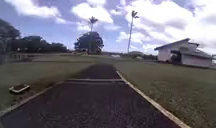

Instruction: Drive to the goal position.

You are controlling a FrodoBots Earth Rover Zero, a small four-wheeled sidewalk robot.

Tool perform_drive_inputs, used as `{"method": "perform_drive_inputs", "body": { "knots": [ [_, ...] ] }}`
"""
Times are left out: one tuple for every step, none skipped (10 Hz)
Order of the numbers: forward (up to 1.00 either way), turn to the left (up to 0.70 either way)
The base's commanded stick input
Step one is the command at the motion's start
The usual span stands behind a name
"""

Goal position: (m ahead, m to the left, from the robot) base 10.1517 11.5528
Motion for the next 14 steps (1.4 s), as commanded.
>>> {"method": "perform_drive_inputs", "body": {
  "knots": [
    [0.50, 0.00],
    [0.50, 0.00],
    [0.50, 0.00],
    [0.50, 0.00],
    [0.50, 0.00],
    [0.50, 0.00],
    [0.50, 0.00],
    [0.50, 0.00],
    [0.50, 0.00],
    [0.50, 0.00],
    [0.50, 0.00],
    [0.50, 0.00],
    [0.50, 0.00],
    [0.50, 0.00]
  ]
}}
